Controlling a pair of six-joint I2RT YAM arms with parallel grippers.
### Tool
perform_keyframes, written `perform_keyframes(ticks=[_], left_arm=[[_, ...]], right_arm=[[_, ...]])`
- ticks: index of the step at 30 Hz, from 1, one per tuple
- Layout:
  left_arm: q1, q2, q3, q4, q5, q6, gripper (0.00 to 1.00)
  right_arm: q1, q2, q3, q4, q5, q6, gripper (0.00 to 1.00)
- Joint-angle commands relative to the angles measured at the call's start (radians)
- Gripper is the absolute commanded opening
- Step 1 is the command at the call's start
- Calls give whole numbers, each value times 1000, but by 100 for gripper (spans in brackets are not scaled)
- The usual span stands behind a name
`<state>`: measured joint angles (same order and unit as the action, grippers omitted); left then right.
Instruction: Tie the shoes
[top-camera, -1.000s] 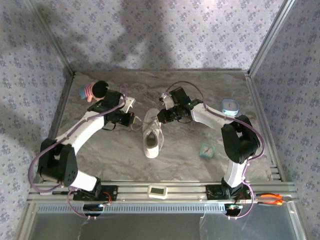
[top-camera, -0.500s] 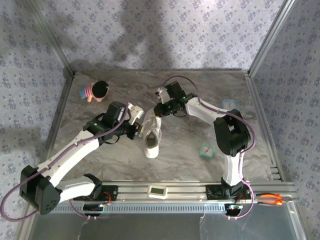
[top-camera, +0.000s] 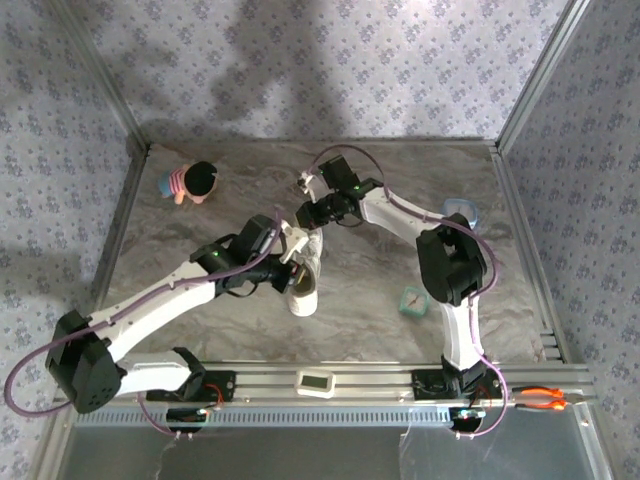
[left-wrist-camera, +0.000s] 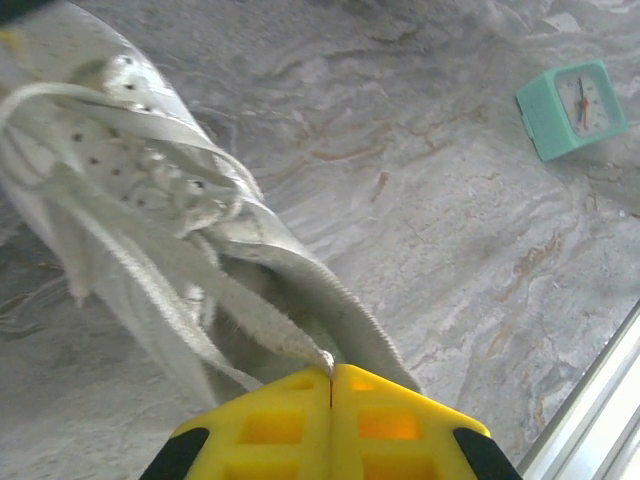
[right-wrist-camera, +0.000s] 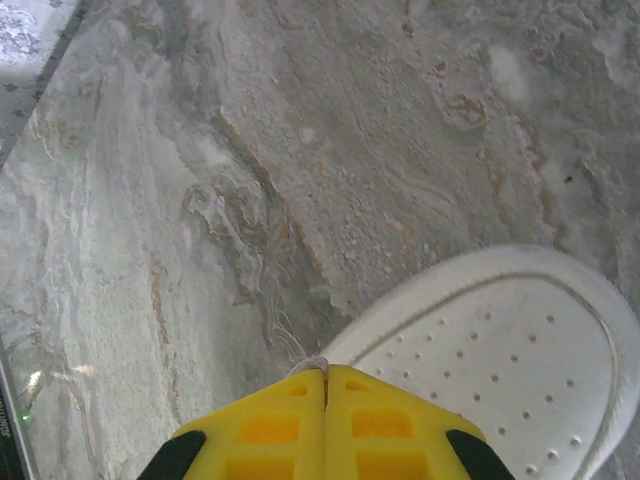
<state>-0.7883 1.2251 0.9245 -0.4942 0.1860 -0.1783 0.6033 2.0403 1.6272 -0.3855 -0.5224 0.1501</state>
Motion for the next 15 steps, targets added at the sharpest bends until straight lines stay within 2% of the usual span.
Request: perform_keyframes(ticks=[1, 10, 15], left_arm=[[-31, 25, 51, 37, -10, -36, 0], [-100, 167, 132, 98, 23, -45, 0], [-111, 245, 166, 130, 37, -43, 0]], right_arm=[[11, 41, 72, -53, -41, -35, 0], [26, 112, 157, -89, -100, -46, 0], [37, 139, 196, -105, -124, -52, 0]])
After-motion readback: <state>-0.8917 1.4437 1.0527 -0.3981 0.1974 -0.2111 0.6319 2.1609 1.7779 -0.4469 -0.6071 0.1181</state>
